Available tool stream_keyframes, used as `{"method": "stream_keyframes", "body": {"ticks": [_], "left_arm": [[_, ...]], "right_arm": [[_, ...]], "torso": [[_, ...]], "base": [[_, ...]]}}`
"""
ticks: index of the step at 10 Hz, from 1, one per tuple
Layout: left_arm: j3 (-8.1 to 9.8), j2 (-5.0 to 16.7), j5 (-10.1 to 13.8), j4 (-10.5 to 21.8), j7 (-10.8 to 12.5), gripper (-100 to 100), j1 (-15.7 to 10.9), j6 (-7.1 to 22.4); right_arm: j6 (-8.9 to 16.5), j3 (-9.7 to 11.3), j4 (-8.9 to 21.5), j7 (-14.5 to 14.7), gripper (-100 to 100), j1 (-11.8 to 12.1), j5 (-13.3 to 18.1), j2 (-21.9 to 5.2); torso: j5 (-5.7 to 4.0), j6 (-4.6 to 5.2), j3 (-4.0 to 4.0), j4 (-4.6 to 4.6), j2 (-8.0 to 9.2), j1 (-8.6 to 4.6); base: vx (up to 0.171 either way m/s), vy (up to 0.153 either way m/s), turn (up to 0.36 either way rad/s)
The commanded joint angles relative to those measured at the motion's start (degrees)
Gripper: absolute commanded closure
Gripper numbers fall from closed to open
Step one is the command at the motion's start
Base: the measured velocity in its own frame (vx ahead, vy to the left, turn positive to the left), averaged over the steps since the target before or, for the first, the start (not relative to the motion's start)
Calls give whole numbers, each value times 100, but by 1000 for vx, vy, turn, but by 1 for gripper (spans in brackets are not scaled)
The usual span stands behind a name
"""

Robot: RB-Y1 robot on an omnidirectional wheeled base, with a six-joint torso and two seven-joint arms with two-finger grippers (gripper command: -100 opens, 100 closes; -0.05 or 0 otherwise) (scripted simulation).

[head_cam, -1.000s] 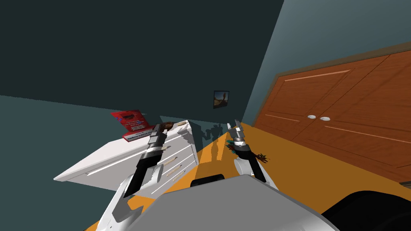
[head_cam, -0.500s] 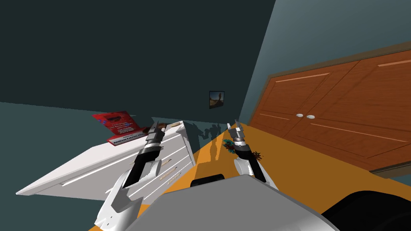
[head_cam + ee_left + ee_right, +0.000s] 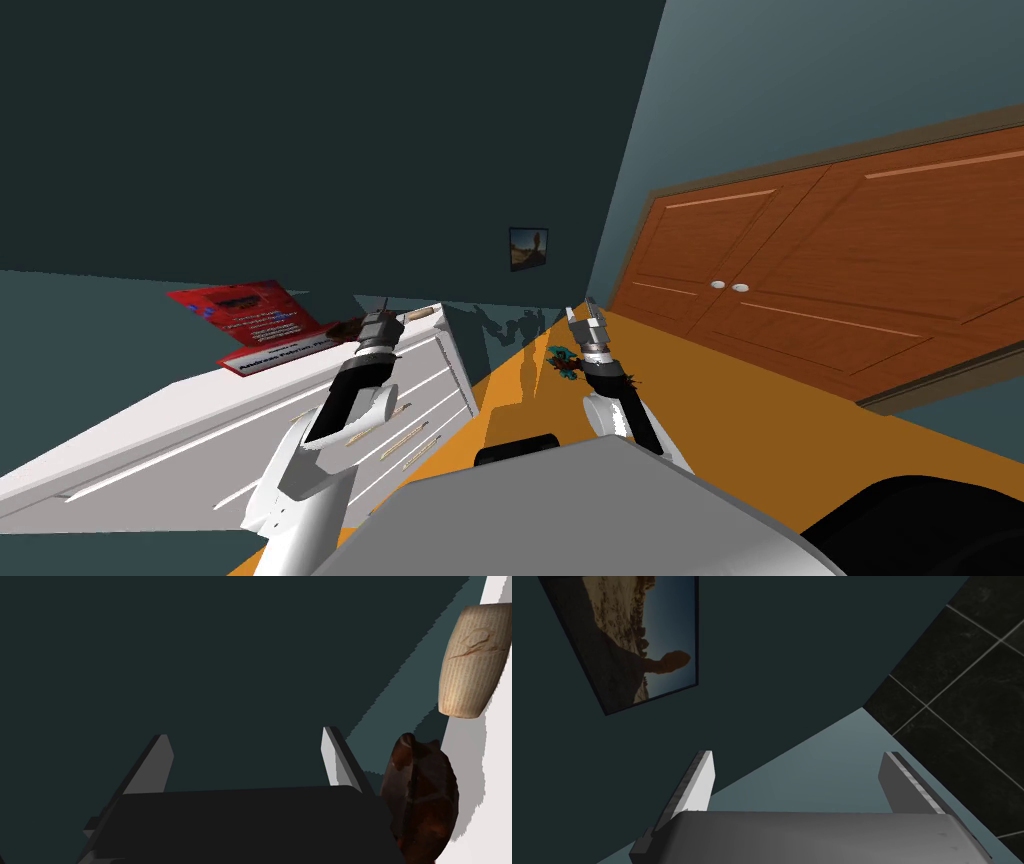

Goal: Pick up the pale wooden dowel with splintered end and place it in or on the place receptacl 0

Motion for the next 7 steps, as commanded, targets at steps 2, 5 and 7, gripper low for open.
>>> {"method": "stream_keyframes", "body": {"ticks": [2,5,7], "left_arm": [[231,95,30,54,28,-100,-320,463],[382,163,45,117,39,-100,-563,906],[382,163,45,117,39,-100,-563,1078]], "right_arm": [[0,0,0,0,0,0,0,0],[0,-1,0,0,0,1,0,-1],[0,-1,0,0,0,1,0,-1]], "torso": [[1,-2,0,0,0,9],[6,-5,-1,-1,-3,31],[4,-4,-2,-1,-4,21]], "base": [[-4,-99,-114],[8,-67,-62],[3,-55,-24]]}}
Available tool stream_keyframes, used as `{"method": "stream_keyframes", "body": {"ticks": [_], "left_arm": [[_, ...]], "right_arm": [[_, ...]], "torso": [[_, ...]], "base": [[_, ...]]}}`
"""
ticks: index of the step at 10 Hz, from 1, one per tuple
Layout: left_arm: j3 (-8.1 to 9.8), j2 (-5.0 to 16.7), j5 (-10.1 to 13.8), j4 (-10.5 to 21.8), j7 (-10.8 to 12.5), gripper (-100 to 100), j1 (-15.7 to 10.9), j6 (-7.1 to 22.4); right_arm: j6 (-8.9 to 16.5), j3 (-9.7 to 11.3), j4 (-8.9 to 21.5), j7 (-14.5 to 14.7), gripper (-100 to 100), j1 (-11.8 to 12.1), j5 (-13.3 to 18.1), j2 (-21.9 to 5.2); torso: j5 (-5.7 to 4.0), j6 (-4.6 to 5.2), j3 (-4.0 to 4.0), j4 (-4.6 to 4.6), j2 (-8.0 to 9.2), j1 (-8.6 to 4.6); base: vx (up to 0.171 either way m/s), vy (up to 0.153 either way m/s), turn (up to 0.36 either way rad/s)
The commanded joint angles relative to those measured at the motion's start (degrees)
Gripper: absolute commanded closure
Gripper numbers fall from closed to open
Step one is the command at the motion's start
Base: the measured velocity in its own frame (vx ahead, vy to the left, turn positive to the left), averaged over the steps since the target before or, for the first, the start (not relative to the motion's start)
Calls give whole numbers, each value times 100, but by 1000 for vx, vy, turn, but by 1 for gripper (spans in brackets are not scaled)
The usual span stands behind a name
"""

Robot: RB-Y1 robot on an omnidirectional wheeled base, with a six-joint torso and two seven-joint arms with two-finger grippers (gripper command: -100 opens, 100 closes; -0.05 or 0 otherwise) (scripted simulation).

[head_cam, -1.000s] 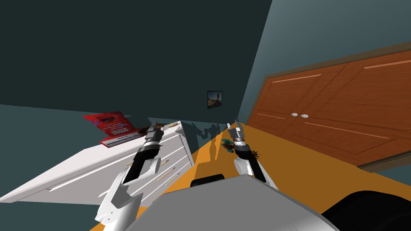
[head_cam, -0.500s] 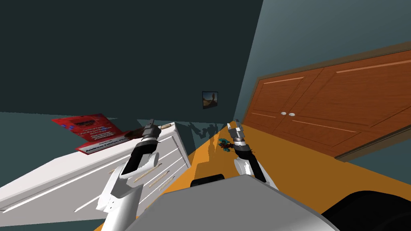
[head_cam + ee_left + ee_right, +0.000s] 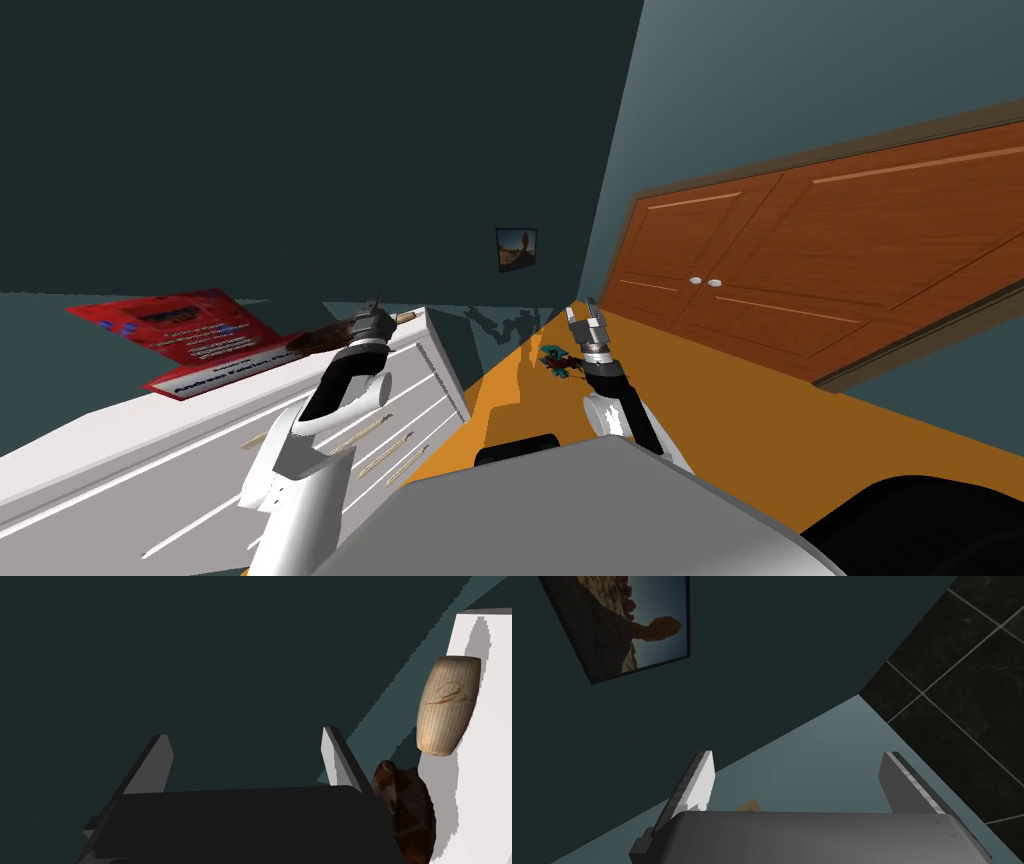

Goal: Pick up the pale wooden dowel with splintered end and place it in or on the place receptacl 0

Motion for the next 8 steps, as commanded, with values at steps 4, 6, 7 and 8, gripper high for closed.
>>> {"method": "stream_keyframes", "body": {"ticks": [4,6,7,8], "left_arm": [[297,161,19,167,9,-100,-527,767],[437,252,31,257,12,-100,-772,1069],[437,252,31,257,12,-100,-772,1237],[437,252,31,257,12,-100,-772,1292]], "right_arm": [[0,1,0,0,0,0,0,0],[0,0,0,0,0,0,0,0],[0,1,0,0,0,-1,0,0],[0,0,0,0,0,0,0,0]], "torso": [[-3,4,-3,-1,-5,-14],[0,-1,-1,0,-1,0],[-2,3,0,0,-1,-8],[-1,0,0,0,-1,-5]], "base": [[8,-71,-103],[3,-50,-59],[7,-55,-86],[10,-19,11]]}}
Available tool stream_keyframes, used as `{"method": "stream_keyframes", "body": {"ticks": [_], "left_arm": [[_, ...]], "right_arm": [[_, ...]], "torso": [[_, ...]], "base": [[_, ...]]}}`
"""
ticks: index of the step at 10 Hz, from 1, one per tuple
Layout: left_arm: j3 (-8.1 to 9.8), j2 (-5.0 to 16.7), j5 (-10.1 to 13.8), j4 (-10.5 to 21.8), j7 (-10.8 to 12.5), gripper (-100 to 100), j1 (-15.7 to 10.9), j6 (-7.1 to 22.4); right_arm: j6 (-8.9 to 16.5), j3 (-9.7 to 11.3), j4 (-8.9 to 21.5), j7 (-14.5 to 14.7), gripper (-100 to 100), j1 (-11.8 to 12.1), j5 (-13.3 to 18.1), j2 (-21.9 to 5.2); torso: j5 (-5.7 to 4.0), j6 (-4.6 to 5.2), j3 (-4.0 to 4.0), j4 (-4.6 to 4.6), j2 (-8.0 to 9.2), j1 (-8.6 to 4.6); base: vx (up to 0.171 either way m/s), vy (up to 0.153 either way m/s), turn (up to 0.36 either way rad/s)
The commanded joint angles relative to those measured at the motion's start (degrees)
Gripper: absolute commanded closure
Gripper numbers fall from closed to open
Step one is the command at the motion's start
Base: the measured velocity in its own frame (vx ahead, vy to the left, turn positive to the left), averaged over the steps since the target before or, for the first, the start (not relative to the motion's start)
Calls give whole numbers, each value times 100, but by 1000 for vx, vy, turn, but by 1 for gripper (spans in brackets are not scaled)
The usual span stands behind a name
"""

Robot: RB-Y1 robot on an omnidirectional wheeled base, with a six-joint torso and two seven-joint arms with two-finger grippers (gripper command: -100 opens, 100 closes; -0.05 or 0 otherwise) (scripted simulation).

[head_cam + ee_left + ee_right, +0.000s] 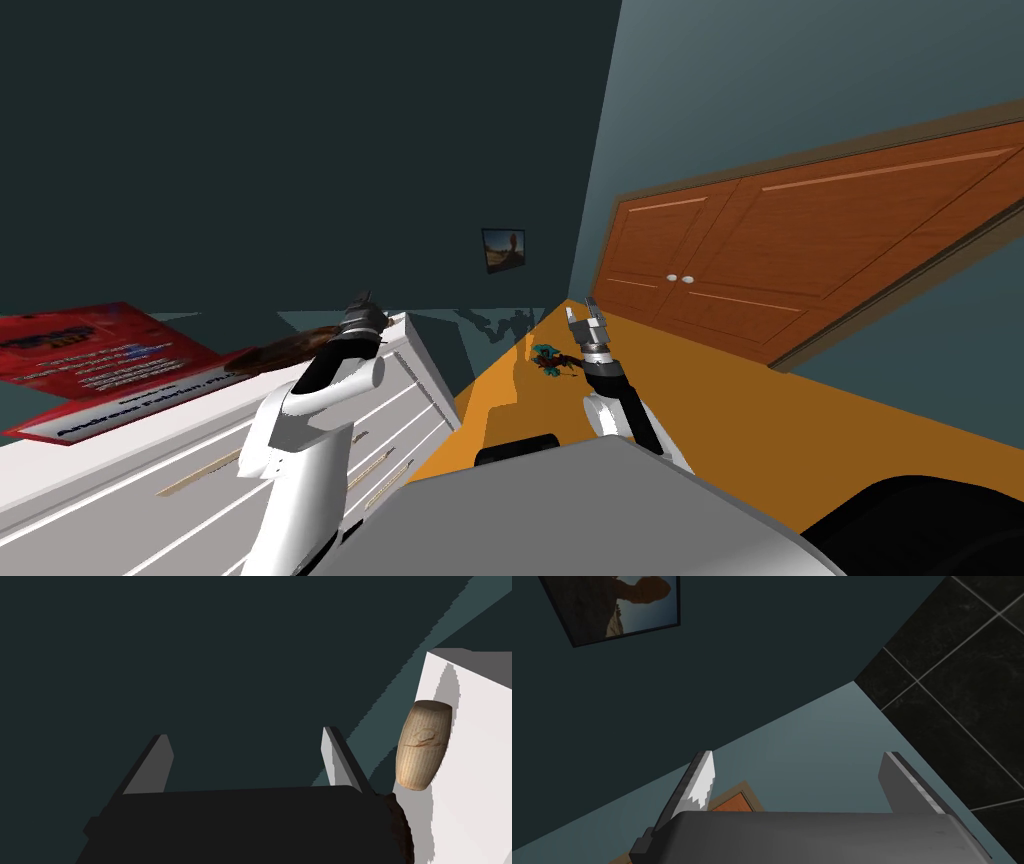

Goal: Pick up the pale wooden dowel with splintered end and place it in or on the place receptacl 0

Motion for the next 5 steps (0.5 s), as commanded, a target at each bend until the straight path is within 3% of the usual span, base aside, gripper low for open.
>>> {"method": "stream_keyframes", "body": {"ticks": [1,3,4,5], "left_arm": [[134,88,0,121,-3,-100,-252,286],[134,88,0,121,-3,-100,-252,467],[261,190,10,232,-5,-100,-483,695],[261,190,10,232,-5,-100,-483,825]], "right_arm": [[0,0,0,0,0,0,0,0],[0,0,0,0,0,0,0,0],[0,0,0,0,0,0,0,0],[0,0,0,0,0,-1,0,0]], "torso": [[0,0,0,0,0,0],[-1,1,-1,-1,-2,-5],[0,0,0,0,0,1],[-1,4,-1,0,-2,-3]], "base": [[12,-41,-114],[9,-31,-37],[12,-36,-147],[10,-33,-76]]}}
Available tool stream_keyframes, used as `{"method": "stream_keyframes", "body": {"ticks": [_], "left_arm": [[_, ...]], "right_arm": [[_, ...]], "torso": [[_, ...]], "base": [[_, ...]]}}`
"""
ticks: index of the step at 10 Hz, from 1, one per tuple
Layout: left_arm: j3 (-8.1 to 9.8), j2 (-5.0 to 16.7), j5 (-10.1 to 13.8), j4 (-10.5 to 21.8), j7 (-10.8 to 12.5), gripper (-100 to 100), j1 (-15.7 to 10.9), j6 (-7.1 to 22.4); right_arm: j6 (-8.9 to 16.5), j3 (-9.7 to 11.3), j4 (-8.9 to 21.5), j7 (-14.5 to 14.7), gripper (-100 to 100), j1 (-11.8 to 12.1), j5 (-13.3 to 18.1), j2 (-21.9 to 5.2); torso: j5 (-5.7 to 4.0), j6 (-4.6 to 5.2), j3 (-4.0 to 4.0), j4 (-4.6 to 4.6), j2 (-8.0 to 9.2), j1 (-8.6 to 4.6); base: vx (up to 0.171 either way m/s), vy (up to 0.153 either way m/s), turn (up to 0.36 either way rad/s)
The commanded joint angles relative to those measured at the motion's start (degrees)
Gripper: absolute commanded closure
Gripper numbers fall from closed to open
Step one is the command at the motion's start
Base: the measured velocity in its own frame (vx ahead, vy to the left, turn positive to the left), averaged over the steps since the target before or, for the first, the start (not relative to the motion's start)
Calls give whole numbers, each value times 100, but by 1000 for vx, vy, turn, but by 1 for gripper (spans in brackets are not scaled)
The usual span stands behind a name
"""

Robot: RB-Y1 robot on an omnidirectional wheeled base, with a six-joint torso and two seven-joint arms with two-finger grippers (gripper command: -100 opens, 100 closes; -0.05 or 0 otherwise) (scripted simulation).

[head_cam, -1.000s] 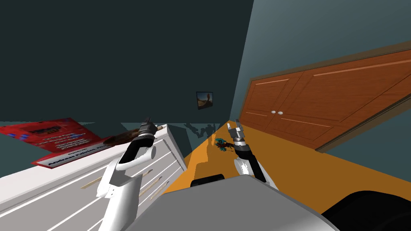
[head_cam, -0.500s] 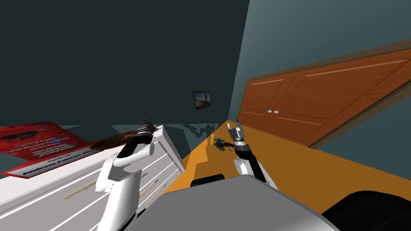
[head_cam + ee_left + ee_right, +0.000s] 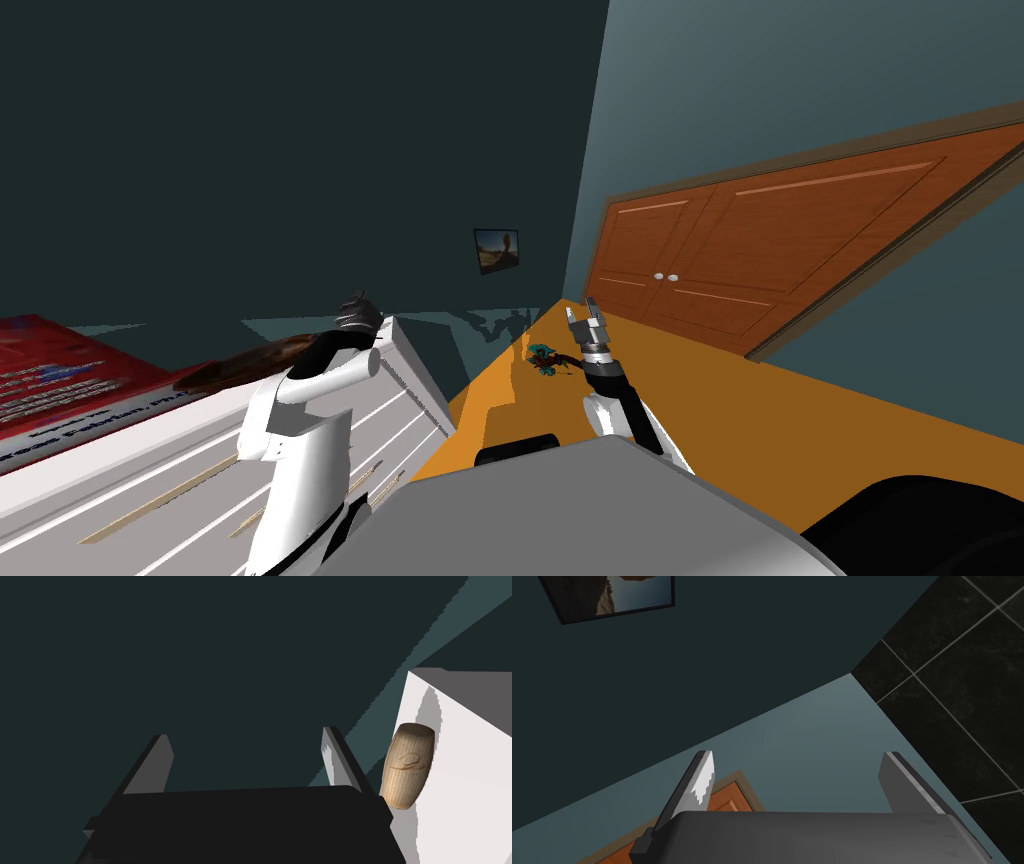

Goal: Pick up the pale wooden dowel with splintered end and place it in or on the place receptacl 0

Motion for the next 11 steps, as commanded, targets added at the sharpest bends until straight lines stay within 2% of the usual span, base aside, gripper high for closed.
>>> {"method": "stream_keyframes", "body": {"ticks": [1,2,4,5,7,8,9,10,11], "left_arm": [[20,19,7,-9,-1,-100,-30,208],[139,127,16,111,-6,-100,-253,411],[139,127,16,111,-6,-100,-253,637],[251,240,24,237,-15,-100,-467,841],[251,240,24,237,-15,-100,-467,1066],[354,360,30,370,-26,-100,-672,1284],[354,360,30,370,-26,-100,-672,1444],[448,484,35,509,-41,-100,-867,1621],[448,484,35,509,-41,-100,-867,1772]], "right_arm": [[0,0,0,0,0,0,0,0],[0,0,0,0,0,0,0,0],[0,0,0,0,0,0,0,0],[0,0,0,0,0,0,0,0],[0,0,0,0,0,0,0,0],[0,0,0,0,0,0,0,0],[0,0,0,0,0,0,0,0],[0,0,0,0,0,0,0,0],[0,0,0,0,0,0,0,0]], "torso": [[0,0,0,0,0,0],[1,-2,2,1,3,5],[0,0,2,1,3,1],[2,-2,2,1,4,8],[2,-1,2,1,3,6],[3,-2,3,1,5,10],[2,1,2,1,4,9],[2,-1,2,1,4,9],[2,1,2,1,4,10]], "base": [[5,-20,22],[4,-39,-104],[5,-19,-43],[4,-19,-113],[4,-12,-34],[4,-13,-111],[3,-8,-83],[0,-8,-129],[-1,0,-49]]}}
